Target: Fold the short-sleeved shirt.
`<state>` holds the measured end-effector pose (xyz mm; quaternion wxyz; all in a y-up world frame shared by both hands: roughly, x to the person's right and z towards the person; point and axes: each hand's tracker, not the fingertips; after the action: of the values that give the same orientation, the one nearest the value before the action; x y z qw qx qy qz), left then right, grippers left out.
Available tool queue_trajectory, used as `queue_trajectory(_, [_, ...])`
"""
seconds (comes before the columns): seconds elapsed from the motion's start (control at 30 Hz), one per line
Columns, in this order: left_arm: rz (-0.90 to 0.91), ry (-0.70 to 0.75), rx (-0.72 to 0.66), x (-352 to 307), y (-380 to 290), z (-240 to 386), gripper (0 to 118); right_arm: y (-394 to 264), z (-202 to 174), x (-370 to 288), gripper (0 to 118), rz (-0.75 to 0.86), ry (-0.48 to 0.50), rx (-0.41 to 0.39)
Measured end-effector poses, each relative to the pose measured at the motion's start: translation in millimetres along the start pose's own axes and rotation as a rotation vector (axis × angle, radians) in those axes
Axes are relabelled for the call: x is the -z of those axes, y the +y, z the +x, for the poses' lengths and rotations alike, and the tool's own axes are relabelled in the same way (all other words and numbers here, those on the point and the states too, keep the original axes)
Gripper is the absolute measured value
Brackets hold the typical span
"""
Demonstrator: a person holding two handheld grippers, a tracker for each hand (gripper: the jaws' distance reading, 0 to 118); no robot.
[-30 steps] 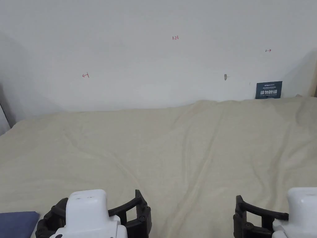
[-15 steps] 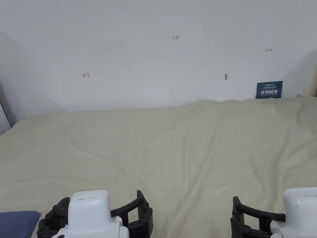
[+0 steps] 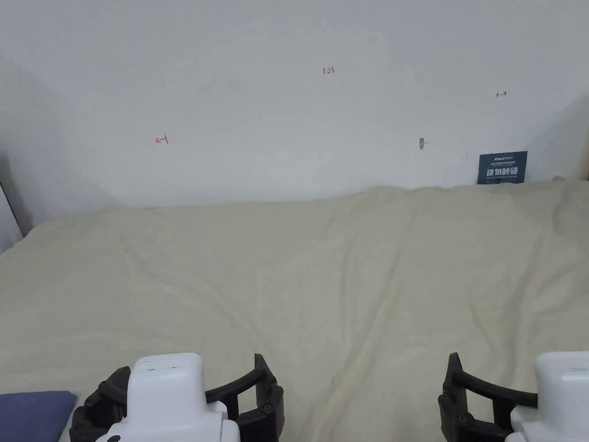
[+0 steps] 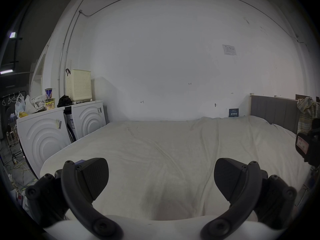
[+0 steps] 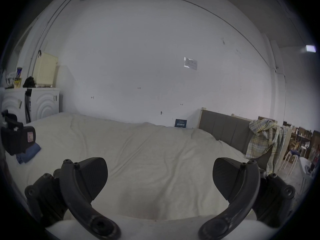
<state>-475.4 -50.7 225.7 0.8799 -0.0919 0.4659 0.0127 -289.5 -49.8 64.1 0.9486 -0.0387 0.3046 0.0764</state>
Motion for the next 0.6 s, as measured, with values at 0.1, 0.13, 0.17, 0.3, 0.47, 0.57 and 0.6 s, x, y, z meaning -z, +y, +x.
queue_trajectory(0.1, [-0.002,0.002,-0.003,0.5,0.1,-0.1,118,3.6,0.4,3.0,118,-0.062,-0.006,0.052])
queue_trajectory(0.13, [-0.004,0.002,-0.004,0.7,0.0,0.0,118,4.8,1.0,4.9,118,-0.084,0.001,0.054])
queue_trajectory(0.17, [-0.004,0.001,-0.004,0.7,-0.1,-0.2,118,5.0,2.5,6.6,118,-0.099,0.015,0.052])
queue_trajectory(0.3, [-0.004,0.000,0.003,-0.3,-0.7,0.3,118,1.8,1.5,8.6,118,-0.106,0.008,0.034])
queue_trajectory(0.47, [-0.005,-0.003,0.010,0.2,-1.2,1.2,118,-0.1,5.3,8.1,118,-0.103,0.033,0.038])
queue_trajectory(0.57, [-0.010,-0.004,0.011,1.1,-0.9,2.0,118,-0.1,6.9,8.6,118,-0.133,0.088,0.031])
queue_trajectory(0.6, [-0.010,-0.004,0.012,1.2,-0.8,2.1,118,-0.1,6.3,8.2,118,-0.136,0.088,0.029])
